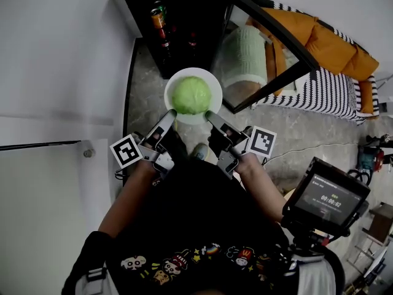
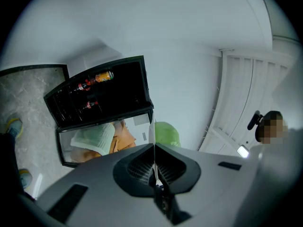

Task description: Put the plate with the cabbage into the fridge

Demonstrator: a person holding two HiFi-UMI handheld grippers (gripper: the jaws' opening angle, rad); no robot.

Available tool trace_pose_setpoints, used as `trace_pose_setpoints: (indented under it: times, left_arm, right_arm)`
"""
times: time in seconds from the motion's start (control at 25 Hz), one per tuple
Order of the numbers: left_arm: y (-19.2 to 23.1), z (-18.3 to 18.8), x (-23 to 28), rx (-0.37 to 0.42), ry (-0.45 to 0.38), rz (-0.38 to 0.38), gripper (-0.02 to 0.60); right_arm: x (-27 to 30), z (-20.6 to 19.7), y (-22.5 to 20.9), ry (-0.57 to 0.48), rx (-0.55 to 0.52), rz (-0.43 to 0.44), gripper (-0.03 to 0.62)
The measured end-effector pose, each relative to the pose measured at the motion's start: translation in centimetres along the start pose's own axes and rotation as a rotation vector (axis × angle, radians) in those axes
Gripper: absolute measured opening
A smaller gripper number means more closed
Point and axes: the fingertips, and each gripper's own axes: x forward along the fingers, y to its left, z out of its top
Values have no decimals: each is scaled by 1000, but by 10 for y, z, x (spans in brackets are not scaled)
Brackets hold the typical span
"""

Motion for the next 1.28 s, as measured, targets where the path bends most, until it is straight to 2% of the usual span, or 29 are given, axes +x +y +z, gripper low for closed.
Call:
trace_pose_setpoints:
  times: [1.28]
  left_arm:
    - [0, -1, 2, -15, 19, 18, 9]
  right_arm:
    - [-3, -1, -3, -30, 36, -11, 15]
